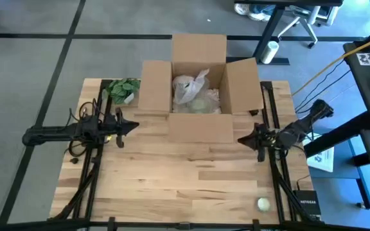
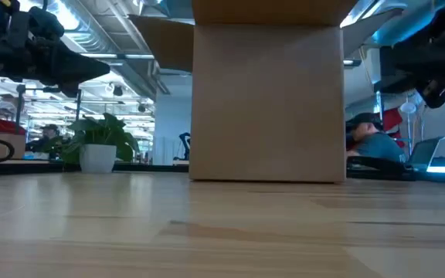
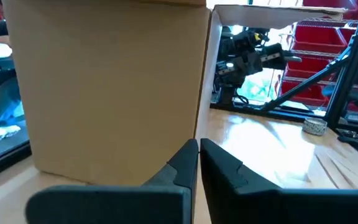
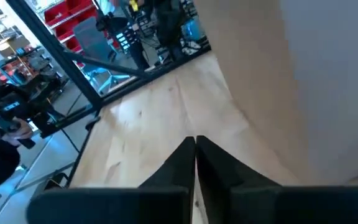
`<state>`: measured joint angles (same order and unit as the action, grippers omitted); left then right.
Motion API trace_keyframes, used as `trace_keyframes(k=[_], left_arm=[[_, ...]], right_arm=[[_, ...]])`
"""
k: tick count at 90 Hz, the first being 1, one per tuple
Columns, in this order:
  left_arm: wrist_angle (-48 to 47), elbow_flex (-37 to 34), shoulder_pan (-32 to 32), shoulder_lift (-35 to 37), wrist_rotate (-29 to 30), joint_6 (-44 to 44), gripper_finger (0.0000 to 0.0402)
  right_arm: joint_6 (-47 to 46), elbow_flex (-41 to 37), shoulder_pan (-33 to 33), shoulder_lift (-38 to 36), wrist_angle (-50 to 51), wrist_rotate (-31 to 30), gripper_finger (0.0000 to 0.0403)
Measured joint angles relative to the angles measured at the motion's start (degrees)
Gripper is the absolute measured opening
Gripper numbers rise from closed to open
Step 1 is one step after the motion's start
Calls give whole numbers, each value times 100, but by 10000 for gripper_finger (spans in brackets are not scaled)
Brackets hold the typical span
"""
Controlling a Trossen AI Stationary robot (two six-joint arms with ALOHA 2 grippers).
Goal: Wrap mug
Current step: Return to Home Position
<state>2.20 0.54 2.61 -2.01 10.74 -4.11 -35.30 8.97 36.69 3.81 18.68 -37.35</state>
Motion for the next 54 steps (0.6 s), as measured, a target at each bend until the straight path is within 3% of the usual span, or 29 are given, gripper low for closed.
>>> trace_keyframes(k=[13, 54], left_arm=[[0, -1, 0, -1, 1, -31, 0], [0, -1, 7, -1, 0, 1, 0]], right_arm=[[-40, 44, -2, -377, 785, -172, 0], [86, 59, 2, -356, 855, -104, 0]])
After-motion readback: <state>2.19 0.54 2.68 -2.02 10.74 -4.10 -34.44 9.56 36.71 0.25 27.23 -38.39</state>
